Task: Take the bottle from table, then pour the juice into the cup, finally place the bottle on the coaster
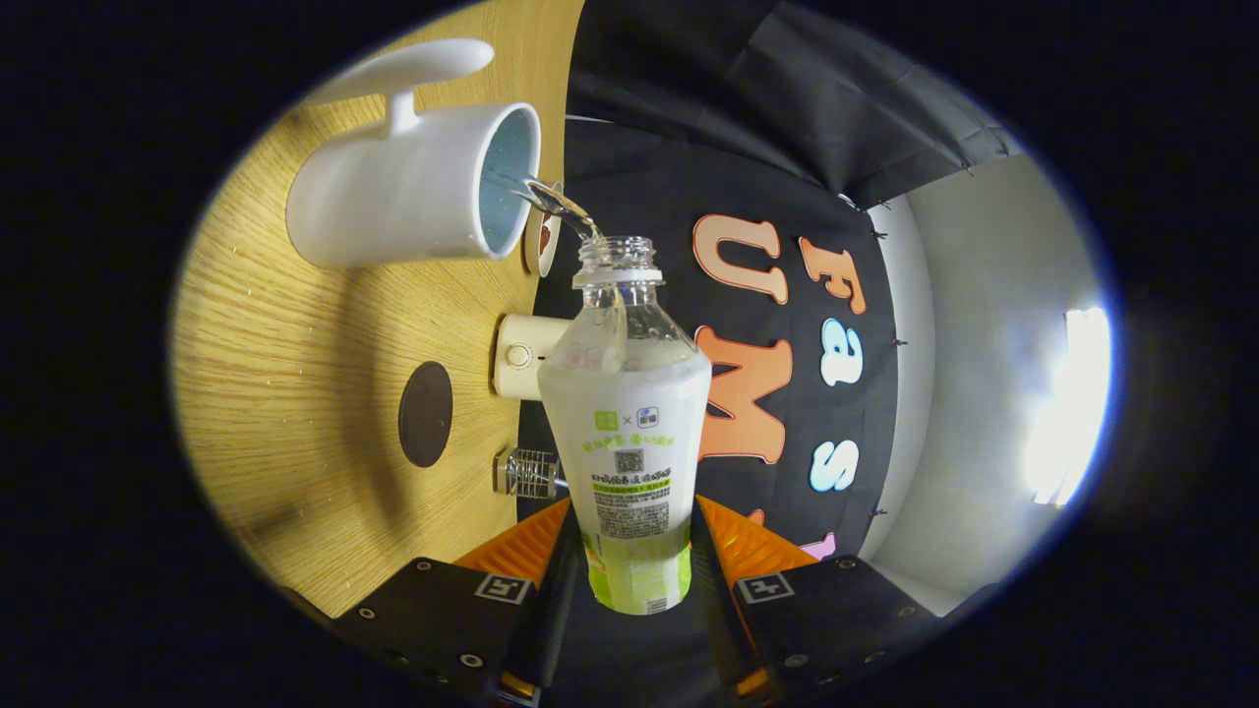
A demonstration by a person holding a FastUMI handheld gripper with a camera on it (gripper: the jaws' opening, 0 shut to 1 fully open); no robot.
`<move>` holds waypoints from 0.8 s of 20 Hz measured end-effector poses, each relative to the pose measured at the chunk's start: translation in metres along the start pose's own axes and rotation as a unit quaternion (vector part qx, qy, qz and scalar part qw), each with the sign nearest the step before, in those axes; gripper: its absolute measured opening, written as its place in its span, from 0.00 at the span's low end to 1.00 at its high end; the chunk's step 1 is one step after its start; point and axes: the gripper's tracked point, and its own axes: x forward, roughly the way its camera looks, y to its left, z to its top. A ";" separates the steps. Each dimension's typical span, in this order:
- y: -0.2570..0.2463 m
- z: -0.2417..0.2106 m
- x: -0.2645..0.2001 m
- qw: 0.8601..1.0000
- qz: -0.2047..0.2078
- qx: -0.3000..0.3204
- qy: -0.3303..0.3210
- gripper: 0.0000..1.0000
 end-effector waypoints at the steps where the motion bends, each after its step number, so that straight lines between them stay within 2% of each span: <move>1: 0.000 0.000 0.000 1.000 -0.002 0.000 0.001 0.61; 16: -0.010 -0.001 0.004 1.000 -0.019 -0.021 -0.007 0.61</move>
